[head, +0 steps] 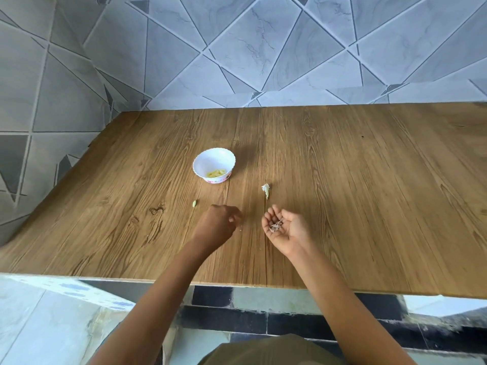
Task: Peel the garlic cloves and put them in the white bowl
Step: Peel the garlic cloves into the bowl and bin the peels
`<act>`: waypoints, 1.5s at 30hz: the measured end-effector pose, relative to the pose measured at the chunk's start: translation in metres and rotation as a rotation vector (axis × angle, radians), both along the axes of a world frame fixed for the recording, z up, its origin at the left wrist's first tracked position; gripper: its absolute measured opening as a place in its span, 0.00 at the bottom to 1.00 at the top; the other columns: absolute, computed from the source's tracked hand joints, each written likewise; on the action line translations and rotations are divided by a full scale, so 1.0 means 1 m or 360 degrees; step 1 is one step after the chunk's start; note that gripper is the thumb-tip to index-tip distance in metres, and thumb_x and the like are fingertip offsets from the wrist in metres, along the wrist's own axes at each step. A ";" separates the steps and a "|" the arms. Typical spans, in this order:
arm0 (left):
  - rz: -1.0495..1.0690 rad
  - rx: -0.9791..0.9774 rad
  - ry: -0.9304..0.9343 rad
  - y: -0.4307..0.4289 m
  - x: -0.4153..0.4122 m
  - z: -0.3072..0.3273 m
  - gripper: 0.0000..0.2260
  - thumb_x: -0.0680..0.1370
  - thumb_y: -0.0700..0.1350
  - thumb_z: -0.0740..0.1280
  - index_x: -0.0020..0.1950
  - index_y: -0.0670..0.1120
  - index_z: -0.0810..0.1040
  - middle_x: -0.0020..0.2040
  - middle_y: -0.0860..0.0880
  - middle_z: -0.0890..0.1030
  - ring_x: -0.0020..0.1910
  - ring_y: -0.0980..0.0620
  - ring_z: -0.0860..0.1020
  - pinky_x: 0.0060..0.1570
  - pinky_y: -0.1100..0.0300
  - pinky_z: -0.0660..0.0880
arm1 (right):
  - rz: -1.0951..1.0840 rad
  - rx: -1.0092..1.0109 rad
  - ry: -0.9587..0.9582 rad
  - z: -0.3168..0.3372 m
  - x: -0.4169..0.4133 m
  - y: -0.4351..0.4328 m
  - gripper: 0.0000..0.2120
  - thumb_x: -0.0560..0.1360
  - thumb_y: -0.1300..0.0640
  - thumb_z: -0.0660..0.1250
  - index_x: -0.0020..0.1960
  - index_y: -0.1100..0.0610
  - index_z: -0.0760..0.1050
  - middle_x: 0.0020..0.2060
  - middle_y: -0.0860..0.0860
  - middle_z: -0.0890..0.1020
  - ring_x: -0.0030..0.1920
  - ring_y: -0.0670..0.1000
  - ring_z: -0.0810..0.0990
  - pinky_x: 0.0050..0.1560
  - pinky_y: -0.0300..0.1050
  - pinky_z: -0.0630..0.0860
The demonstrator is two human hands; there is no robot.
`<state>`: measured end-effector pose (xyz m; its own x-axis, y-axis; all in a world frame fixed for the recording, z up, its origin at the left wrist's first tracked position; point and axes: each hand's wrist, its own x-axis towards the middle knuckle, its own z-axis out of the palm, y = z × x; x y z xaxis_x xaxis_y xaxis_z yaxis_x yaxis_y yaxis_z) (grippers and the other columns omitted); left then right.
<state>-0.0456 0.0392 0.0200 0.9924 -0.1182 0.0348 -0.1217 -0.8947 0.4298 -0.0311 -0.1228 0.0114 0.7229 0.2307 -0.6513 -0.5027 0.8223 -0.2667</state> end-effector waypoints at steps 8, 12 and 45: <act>-0.0208 0.0477 -0.0025 0.001 -0.004 -0.011 0.08 0.79 0.44 0.63 0.50 0.45 0.80 0.48 0.49 0.81 0.44 0.50 0.80 0.44 0.56 0.77 | 0.0013 -0.0018 0.0011 0.001 0.003 0.006 0.13 0.81 0.63 0.54 0.44 0.65 0.74 0.39 0.57 0.76 0.41 0.52 0.76 0.44 0.46 0.75; -0.0349 0.0763 -0.0057 -0.005 0.005 -0.010 0.08 0.79 0.42 0.60 0.52 0.43 0.78 0.48 0.47 0.80 0.44 0.48 0.79 0.41 0.57 0.76 | 0.0022 -0.0047 0.0016 0.001 0.004 0.010 0.13 0.80 0.63 0.53 0.45 0.65 0.74 0.40 0.56 0.76 0.41 0.52 0.76 0.44 0.46 0.75; 0.0111 -0.0664 -0.0199 0.000 0.003 0.011 0.12 0.72 0.30 0.64 0.49 0.42 0.82 0.44 0.49 0.84 0.43 0.57 0.81 0.43 0.75 0.73 | -0.0056 -0.0068 -0.0062 -0.001 -0.002 0.021 0.12 0.80 0.62 0.55 0.45 0.65 0.75 0.40 0.58 0.78 0.42 0.53 0.78 0.42 0.46 0.75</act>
<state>-0.0422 0.0391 0.0314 0.9826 -0.0017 0.1856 -0.1412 -0.6554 0.7420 -0.0327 -0.1018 0.0106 0.7550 0.1772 -0.6314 -0.4623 0.8266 -0.3209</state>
